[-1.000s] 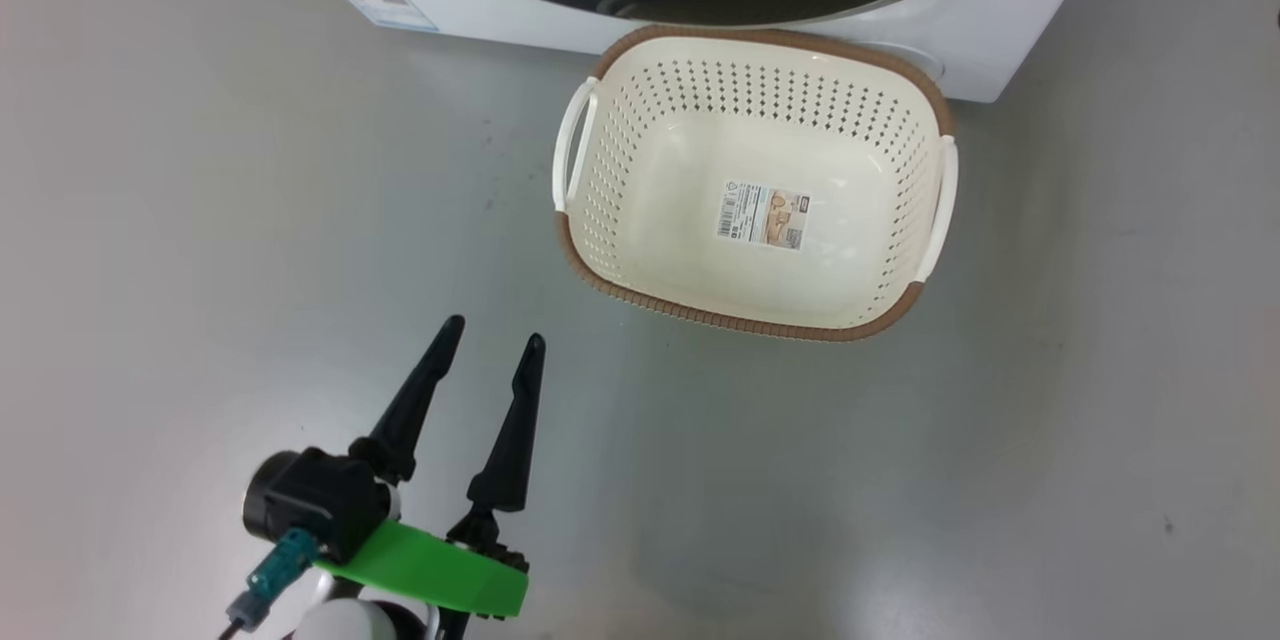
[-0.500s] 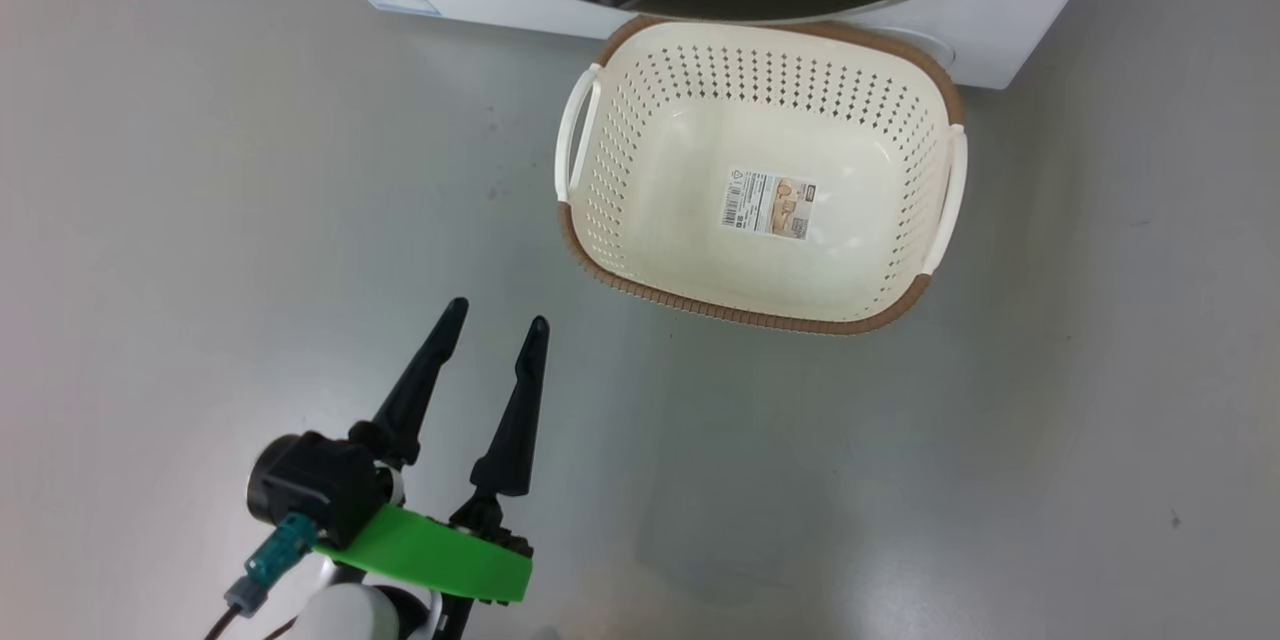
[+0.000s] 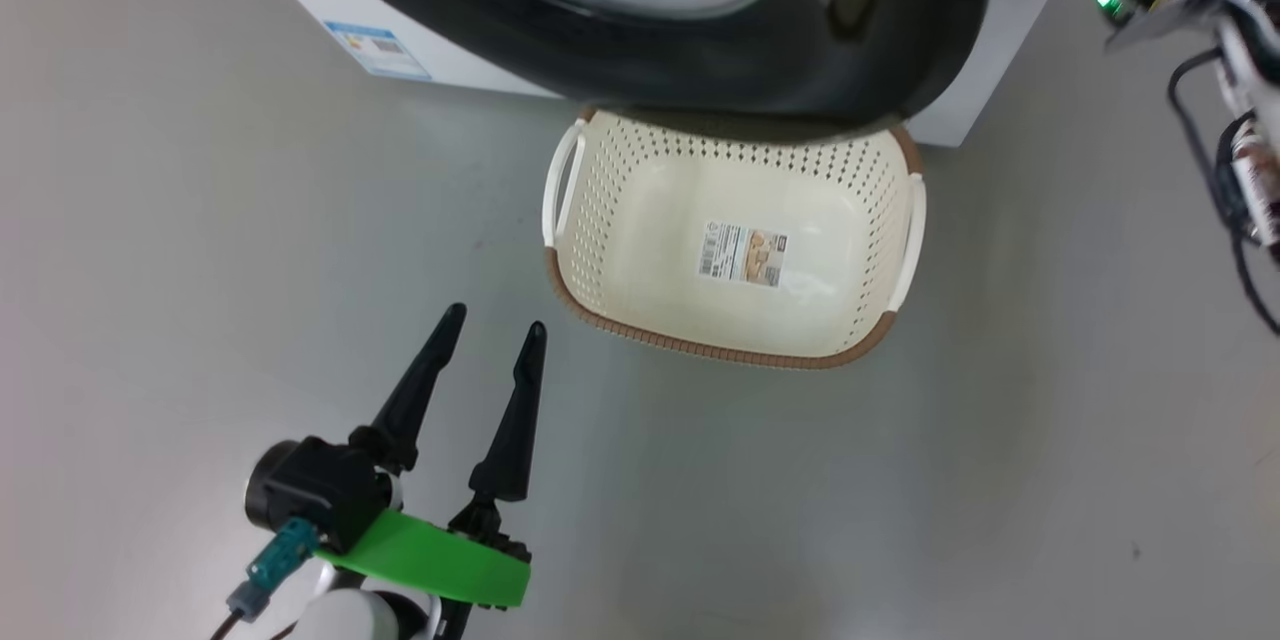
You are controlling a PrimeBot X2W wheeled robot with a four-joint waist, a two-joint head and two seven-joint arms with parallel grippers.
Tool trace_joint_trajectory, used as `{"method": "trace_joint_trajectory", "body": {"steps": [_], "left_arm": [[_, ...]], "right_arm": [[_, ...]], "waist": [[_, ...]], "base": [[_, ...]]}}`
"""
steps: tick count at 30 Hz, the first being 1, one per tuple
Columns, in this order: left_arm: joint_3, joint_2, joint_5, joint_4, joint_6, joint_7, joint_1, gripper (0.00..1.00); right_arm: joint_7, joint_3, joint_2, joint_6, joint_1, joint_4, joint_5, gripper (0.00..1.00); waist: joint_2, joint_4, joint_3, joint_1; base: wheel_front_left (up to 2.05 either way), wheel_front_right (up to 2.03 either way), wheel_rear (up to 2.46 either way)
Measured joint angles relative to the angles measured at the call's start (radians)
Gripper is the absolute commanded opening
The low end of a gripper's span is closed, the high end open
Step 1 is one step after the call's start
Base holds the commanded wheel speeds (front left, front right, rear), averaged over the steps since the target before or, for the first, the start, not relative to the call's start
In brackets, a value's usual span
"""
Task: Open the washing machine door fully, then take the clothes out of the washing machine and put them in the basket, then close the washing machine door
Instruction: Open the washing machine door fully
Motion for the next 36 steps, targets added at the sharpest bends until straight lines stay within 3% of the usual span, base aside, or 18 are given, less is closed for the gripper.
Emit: {"method": "trace_joint_trajectory", "body": {"steps": [16, 32, 33, 36], "left_arm": [[0.026, 0.001, 0.036, 0.002, 0.0, 0.0, 0.076, 1.0], [0.032, 0.001, 0.044, 0.002, 0.0, 0.0, 0.1, 1.0], [0.032, 0.001, 0.044, 0.002, 0.0, 0.0, 0.1, 1.0], [0.034, 0.001, 0.044, 0.002, 0.0, 0.0, 0.1, 1.0]], "right_arm": [[0.082, 0.024, 0.049, 0.0, 0.188, -0.097, 0.0, 0.0], [0.115, 0.029, 0.077, 0.0, 0.272, -0.142, -0.019, 0.0], [0.114, 0.025, 0.078, 0.0, 0.272, -0.142, -0.021, 0.02], [0.097, 0.019, 0.078, 0.0, 0.272, -0.143, -0.045, 0.32]], "waist": [[0.0, -0.026, -0.11, 0.0], [0.0, -0.027, -0.155, 0.0], [0.0, -0.027, -0.157, 0.0], [0.0, -0.027, -0.162, 0.0]], "base": [[0.0, 0.0, 0.0], [0.0, 0.0, 0.0], [0.0, 0.0, 0.0], [0.0, 0.0, 0.0]]}}
